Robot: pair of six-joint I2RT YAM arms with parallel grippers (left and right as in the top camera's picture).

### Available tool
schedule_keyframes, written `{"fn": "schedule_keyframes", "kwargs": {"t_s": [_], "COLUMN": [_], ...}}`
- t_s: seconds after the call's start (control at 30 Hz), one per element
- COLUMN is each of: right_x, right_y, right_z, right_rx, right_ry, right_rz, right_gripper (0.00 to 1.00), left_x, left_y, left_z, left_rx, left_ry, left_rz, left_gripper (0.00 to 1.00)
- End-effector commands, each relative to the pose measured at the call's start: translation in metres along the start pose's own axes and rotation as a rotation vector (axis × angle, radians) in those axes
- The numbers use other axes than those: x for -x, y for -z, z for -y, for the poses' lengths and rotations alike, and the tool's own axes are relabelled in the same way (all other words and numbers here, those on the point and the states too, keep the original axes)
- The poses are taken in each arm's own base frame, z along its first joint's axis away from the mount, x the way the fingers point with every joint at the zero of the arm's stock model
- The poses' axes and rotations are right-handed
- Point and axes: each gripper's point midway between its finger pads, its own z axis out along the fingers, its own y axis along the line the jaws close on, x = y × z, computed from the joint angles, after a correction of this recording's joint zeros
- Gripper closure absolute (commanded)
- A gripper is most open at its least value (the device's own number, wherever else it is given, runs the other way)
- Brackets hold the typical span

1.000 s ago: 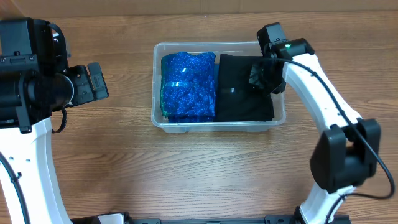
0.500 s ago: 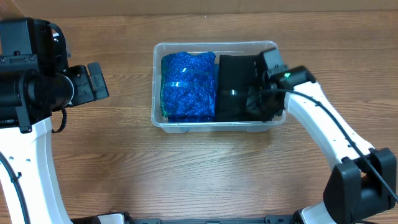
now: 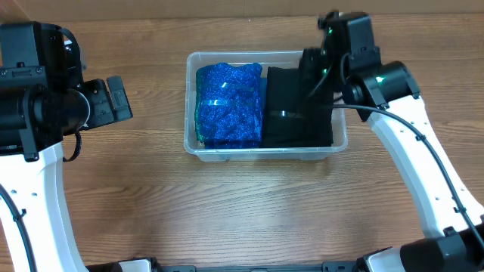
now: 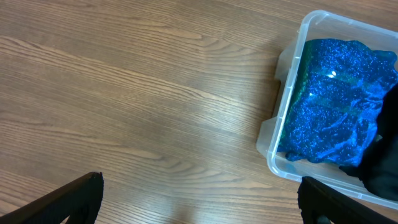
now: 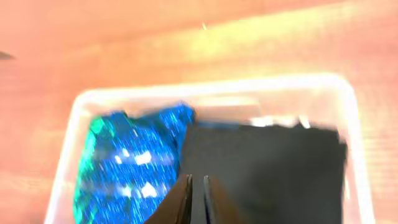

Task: Pack container

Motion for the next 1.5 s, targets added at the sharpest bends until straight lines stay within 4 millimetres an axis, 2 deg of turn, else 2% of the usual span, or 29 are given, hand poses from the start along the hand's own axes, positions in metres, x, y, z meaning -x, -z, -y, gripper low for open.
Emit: {"fn": "schedule_keyframes", "kwargs": {"t_s": [0.0,0.07,0.13,0.17,0.23,0.27,0.3,0.43,0.53,0.57,0.6,0.73,0.83,0.97,1.07,1.13,1.23,1.3,1.37,1.47], "right_x": [-0.012,-0.031,-0.062,-0.076,-0.103,-0.109,-0.111,-0.082,-0.044,-0.038,-0.034,-0.034,-0.038,-0.019,-0.006,0.002,0.001,-0.006,-0.018,-0.043], "right_y": [-0.053,-0.091,-0.129,-0.141,-0.158,-0.159,-0.156,-0.114,-0.043,-0.021,-0.002,0.074,0.098,0.131,0.169,0.211,0.269,0.291,0.302,0.292], "right_z": [0.01,0.023,0.036,0.041,0.042,0.039,0.034,0.017,-0.01,-0.014,-0.017,-0.022,-0.021,0.006,0.028,0.039,0.033,0.042,0.059,0.087], "right_rx": [-0.036,-0.075,-0.106,-0.115,-0.1,-0.08,-0.051,-0.019,0.063,0.074,0.08,0.104,0.106,-0.007,-0.103,-0.161,-0.145,-0.162,-0.202,-0.26], "right_ry": [0.004,-0.026,-0.043,-0.047,-0.058,-0.066,-0.072,-0.05,-0.014,-0.012,-0.009,-0.007,0.006,0.039,0.025,0.069,0.236,0.232,0.199,0.143], "right_rz": [-0.049,-0.12,-0.226,-0.271,-0.364,-0.39,-0.408,-0.36,-0.263,-0.243,-0.227,-0.168,-0.15,-0.016,0.117,0.247,0.406,0.49,0.562,0.643], "right_gripper": [0.89,0.89,0.89,0.88,0.83,0.82,0.76,0.56,0.41,0.28,0.0,0.0,0.0,0.0,0.0,0.0,0.0,0.0,0.0,0.0], "left_x": [0.002,0.002,0.002,0.002,0.002,0.002,0.002,0.002,0.002,0.002,0.002,0.002,0.002,0.002,0.002,0.002,0.002,0.002,0.002,0.002], "left_y": [-0.001,-0.001,-0.001,-0.001,-0.001,-0.001,-0.001,-0.001,-0.001,-0.001,-0.001,-0.001,-0.001,-0.001,-0.001,-0.001,-0.001,-0.001,-0.001,-0.001], "left_z": [0.0,0.0,0.0,0.0,0.0,0.0,0.0,0.0,0.0,0.0,0.0,0.0,0.0,0.0,0.0,0.0,0.0,0.0,0.0,0.0], "left_rx": [-0.001,-0.001,-0.001,-0.001,-0.001,-0.001,-0.001,-0.001,-0.001,-0.001,-0.001,-0.001,-0.001,-0.001,-0.001,-0.001,-0.001,-0.001,-0.001,-0.001], "left_ry": [0.016,0.016,0.016,0.016,0.016,0.016,0.016,0.016,0.016,0.016,0.016,0.016,0.016,0.016,0.016,0.016,0.016,0.016,0.016,0.016], "left_rz": [0.001,0.001,0.001,0.001,0.001,0.001,0.001,0.001,0.001,0.001,0.001,0.001,0.001,0.001,0.001,0.001,0.001,0.001,0.001,0.001], "left_gripper": [0.0,0.0,0.0,0.0,0.0,0.0,0.0,0.0,0.0,0.0,0.0,0.0,0.0,0.0,0.0,0.0,0.0,0.0,0.0,0.0]}}
